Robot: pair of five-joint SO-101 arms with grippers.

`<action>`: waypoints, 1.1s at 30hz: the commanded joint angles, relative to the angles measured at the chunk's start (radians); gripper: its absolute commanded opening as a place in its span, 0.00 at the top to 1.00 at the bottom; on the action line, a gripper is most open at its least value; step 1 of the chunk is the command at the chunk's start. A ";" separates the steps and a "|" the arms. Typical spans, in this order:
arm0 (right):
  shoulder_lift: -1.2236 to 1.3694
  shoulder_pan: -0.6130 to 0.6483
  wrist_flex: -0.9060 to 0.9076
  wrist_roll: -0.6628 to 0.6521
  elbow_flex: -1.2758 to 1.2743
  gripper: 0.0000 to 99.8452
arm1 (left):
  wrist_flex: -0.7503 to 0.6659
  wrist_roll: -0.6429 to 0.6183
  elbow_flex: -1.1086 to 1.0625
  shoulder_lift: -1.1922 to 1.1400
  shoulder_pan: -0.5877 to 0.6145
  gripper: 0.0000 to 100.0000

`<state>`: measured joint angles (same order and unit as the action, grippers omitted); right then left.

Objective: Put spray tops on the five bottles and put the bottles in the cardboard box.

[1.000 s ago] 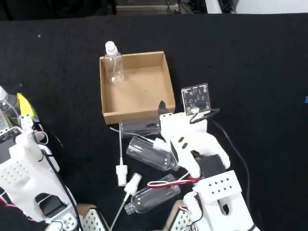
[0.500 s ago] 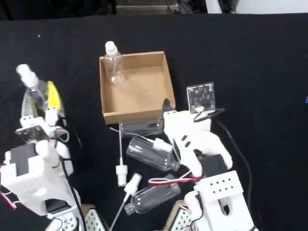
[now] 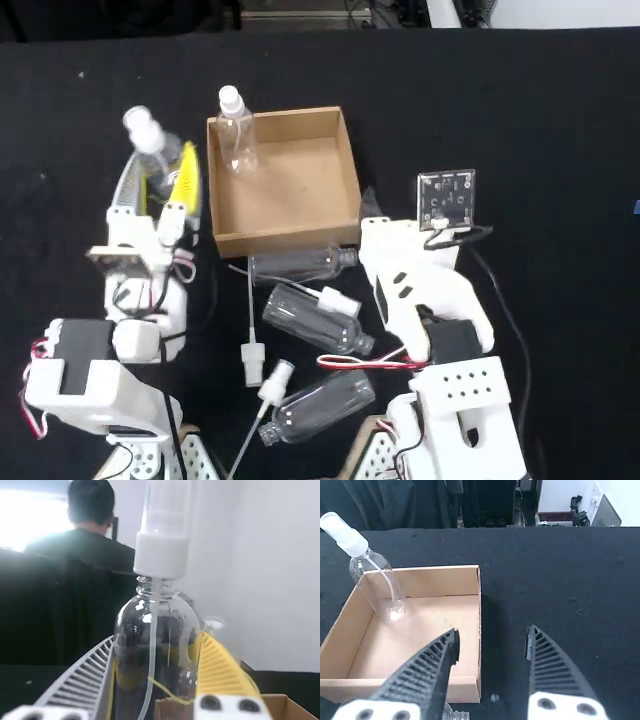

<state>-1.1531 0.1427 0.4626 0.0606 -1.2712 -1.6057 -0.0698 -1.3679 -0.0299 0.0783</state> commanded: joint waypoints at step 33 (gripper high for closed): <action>-0.027 -0.020 -0.028 -0.002 0.019 0.80 | 0.091 -0.006 0.087 0.035 -0.217 0.97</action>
<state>-1.1531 0.1427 0.4626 0.0606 -1.2712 -1.5934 -0.0760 -1.3541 -0.0299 -0.1074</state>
